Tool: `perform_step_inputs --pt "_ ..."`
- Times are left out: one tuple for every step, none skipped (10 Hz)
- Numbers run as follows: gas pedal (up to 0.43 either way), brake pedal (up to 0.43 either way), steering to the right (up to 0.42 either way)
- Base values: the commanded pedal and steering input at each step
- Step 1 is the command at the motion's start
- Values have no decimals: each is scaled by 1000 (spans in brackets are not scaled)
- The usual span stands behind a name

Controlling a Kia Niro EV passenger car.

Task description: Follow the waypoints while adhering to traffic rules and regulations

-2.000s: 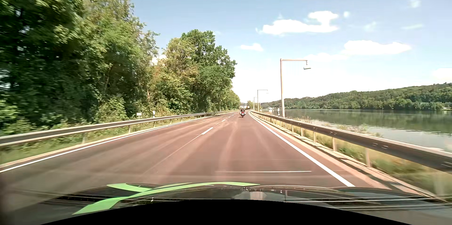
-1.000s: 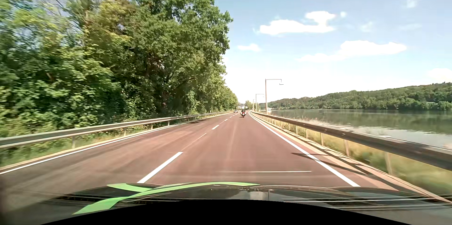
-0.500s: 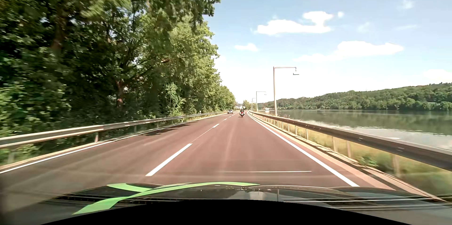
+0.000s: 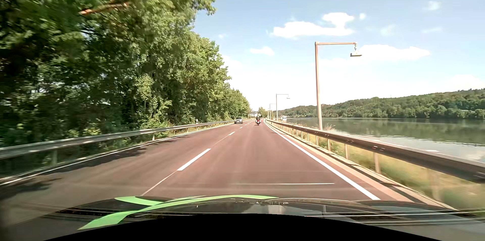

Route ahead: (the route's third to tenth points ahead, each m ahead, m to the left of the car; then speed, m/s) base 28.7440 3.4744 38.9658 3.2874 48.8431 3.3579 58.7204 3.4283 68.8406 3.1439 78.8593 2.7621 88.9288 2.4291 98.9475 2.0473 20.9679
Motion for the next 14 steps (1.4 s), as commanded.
perform_step_inputs --pt "240 0 2" --pt "240 0 2" --pt "240 0 1" --pt "248 0 0" --pt "248 0 0" --pt "248 0 0" --pt "248 0 0" --pt "248 0 -1" --pt "248 0 -1" --pt "248 0 0" --pt "248 0 0" --pt "248 0 0" --pt "248 0 0" --pt "248 0 0"
